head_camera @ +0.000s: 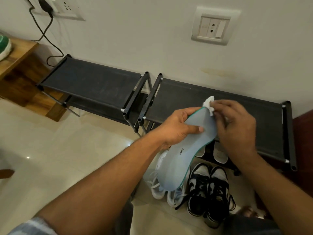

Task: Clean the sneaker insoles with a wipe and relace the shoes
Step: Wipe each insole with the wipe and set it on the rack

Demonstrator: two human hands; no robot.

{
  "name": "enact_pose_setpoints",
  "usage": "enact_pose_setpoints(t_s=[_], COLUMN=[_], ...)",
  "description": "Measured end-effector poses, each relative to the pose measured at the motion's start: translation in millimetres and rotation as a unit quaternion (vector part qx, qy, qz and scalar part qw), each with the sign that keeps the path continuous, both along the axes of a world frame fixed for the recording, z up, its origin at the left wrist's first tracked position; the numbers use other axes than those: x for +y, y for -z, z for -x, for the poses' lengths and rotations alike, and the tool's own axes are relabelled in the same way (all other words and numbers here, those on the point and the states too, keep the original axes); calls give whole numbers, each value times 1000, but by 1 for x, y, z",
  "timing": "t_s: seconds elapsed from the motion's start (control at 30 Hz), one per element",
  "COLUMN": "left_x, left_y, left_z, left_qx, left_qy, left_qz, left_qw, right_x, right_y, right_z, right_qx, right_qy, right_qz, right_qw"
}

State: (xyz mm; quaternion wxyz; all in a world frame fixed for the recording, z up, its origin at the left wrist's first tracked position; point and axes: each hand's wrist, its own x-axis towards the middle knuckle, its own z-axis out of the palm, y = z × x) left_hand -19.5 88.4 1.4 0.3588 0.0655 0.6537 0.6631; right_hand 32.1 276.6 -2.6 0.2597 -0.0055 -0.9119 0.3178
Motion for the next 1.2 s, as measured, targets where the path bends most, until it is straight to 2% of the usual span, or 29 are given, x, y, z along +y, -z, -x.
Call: enact_pose_setpoints(t_s=[0.1, 0.13, 0.27, 0.4, 0.5, 0.57, 0.67, 0.8, 0.93, 1.1, 1.2], left_x=[-2, -1, 2, -1, 2, 1, -3, -2, -2, -2, -2], left_y=[5, 4, -3, -1, -2, -4, -3, -3, 0, 4, 5], left_z=[-3, -4, -4, -5, -5, -2, 2, 3, 3, 6, 6], left_qx=[2, -1, -10, -15, -13, -6, 6, 2, 2, -4, -15], left_qy=[8, 11, 14, 10, 7, -5, -15, -16, -23, -61, -82], left_qz=[6, 5, -8, -4, -9, -18, -18, -24, -18, 10, 1], left_qw=[1000, 1000, 1000, 1000, 1000, 1000, 1000, 1000, 1000, 998, 997], right_x=[-23, -19, 3, -9, 8, 7, 0, 4, -16, -5, -12], right_y=[9, 9, 0, 8, 4, 1, -1, -7, 5, 4, 10], right_z=[-16, -14, 1, -12, -1, -2, -8, -5, -14, -4, -8], right_qx=[11, 10, 13, 13, 9, 9, 15, 24, 5, -24, -33], right_qy=[-111, -113, -2, -86, -9, 9, -31, -22, -102, -30, -69], right_qz=[-64, -61, 9, -54, 13, 26, -1, 21, -48, -9, -58], right_qw=[992, 992, 1000, 995, 1000, 1000, 999, 999, 994, 999, 995])
